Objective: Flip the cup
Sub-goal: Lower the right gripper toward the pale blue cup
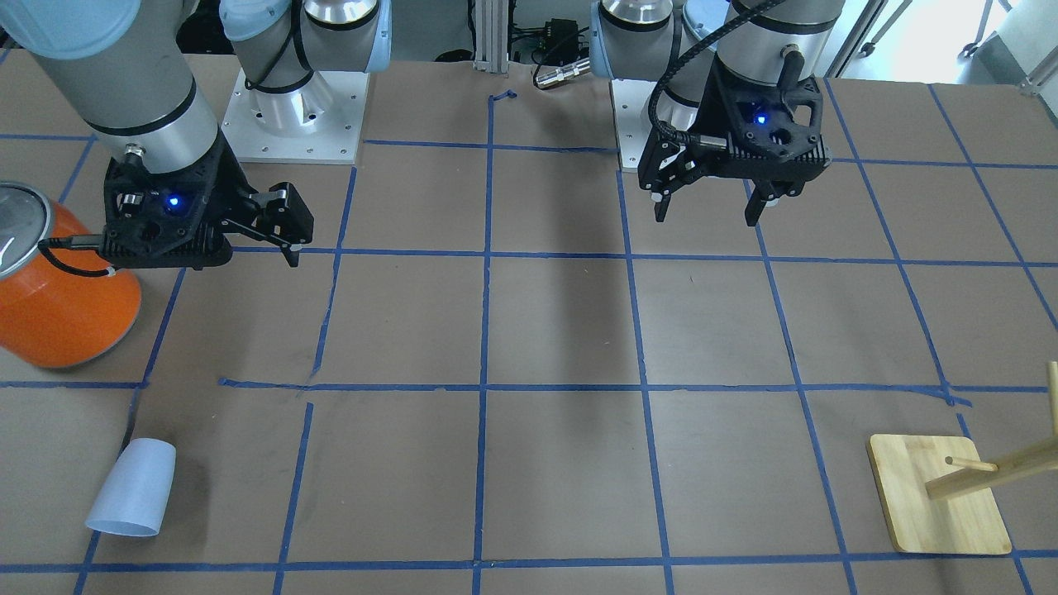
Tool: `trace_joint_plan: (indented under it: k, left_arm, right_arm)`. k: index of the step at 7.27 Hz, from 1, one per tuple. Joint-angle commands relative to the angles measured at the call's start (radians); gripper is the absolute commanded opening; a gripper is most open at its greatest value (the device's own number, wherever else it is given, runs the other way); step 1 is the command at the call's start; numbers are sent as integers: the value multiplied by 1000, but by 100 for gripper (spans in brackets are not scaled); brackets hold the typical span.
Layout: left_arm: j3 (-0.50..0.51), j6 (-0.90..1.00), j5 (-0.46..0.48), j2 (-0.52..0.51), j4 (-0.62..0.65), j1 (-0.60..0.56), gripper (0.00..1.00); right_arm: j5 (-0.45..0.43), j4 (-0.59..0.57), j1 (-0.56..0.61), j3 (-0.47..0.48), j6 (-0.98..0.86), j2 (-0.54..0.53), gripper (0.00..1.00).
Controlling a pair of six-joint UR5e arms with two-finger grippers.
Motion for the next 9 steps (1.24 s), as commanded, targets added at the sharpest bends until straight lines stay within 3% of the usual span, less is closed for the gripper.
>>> trace_joint_plan:
  k: [1,5,7,8,9]
  left_arm:
    - [0,0,-1,0,0,0,100]
    - [0,0,-3,0,0,0,100]
    - [0,0,-3,0,0,2,100]
    - [0,0,-3,0,0,2,100]
    - [0,0,-2,0,0,0,100]
  right_arm:
    - [0,-3,-1,2,1,0,100]
    - [0,-19,-110,8,-1,11,100]
    - [-26,-21,-179,14,-13,67,100]
    - [-29,-68,-192,17,-16,139,100]
    - [-52,-227,-199,20,-77,208,100]
